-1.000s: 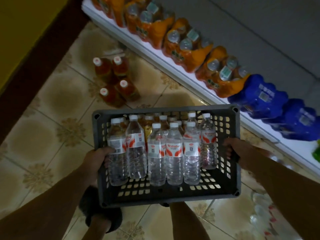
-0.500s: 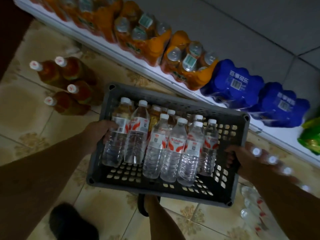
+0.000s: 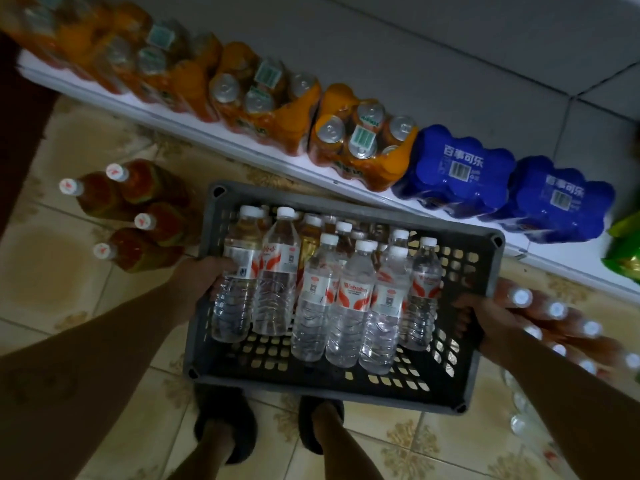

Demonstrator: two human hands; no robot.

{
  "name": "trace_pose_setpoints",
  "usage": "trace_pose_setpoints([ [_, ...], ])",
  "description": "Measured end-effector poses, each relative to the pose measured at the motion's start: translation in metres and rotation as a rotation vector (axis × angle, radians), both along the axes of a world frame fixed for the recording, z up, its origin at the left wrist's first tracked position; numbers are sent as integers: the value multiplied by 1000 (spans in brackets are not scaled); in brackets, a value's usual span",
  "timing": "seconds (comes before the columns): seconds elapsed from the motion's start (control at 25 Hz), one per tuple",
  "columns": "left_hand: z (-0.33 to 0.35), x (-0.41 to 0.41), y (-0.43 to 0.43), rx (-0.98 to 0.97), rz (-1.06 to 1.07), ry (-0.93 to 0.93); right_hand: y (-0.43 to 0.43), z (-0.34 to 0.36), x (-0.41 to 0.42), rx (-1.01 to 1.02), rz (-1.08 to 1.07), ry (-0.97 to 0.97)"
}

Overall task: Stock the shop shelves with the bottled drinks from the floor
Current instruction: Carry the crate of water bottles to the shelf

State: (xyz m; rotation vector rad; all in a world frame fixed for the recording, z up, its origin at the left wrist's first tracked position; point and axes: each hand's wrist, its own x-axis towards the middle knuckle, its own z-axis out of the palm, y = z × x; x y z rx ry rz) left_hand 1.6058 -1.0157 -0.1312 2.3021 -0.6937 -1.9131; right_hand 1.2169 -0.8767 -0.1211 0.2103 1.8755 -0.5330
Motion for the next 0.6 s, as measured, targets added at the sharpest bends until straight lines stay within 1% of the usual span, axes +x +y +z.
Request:
trace_pose_setpoints([
  [0.16, -28, 13, -4, 17, -43, 5, -2, -20, 10, 1, -24, 29],
  [0.36, -59, 22, -16, 40, -134, 20, 10, -56, 24, 10, -65, 20],
  [0.48, -67, 19, -25, 63, -180, -13, 18, -66, 26, 23, -59, -11],
  [0.6, -70, 20, -25, 83, -184, -14, 16, -67, 25, 35, -48, 10],
])
